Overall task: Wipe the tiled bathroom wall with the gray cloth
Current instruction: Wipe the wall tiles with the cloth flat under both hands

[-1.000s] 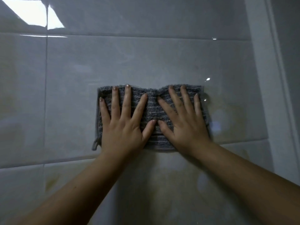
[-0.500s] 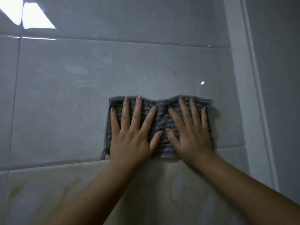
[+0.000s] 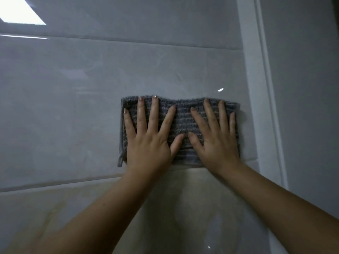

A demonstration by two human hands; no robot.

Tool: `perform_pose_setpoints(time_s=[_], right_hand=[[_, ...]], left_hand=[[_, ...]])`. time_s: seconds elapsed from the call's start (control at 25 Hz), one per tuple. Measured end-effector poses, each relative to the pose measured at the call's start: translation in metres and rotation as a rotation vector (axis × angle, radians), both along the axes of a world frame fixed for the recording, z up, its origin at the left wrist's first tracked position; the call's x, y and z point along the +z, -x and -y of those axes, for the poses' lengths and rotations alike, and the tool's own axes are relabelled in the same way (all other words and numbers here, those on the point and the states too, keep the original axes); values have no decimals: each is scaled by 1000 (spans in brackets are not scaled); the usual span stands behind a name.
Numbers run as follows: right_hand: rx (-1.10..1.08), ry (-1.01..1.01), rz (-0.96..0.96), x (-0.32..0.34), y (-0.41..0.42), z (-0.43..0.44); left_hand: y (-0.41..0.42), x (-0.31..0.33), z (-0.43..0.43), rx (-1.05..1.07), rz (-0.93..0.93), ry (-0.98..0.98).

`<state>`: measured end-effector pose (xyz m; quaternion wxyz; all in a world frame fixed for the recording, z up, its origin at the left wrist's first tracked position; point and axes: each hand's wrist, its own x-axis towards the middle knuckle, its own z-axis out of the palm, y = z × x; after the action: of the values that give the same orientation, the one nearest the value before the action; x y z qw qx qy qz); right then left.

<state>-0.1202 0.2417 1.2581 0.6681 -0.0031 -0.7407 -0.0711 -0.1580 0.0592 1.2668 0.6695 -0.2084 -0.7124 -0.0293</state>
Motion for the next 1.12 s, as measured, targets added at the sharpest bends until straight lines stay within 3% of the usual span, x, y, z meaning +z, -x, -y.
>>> perform_pose_setpoints(time_s=[0.16, 0.32, 0.48, 0.6, 0.84, 1.12], right_hand=[[0, -27, 47, -25, -5, -7], [113, 172, 82, 37, -9, -19], [54, 144, 76, 83, -12, -49], [9, 78, 27, 62, -9, -62], [-18, 66, 9, -21, -7, -54], [-19, 68, -1, -38, 2, 16]], left_hand=[[-2, -22, -4, 13, -9, 28], [-6, 26, -29, -30, 8, 1], [-15, 75, -68, -20, 57, -37], [-15, 71, -72, -16, 50, -12], [-10, -8, -54, -41, 1, 71], [0, -29, 15, -34, -49, 51]])
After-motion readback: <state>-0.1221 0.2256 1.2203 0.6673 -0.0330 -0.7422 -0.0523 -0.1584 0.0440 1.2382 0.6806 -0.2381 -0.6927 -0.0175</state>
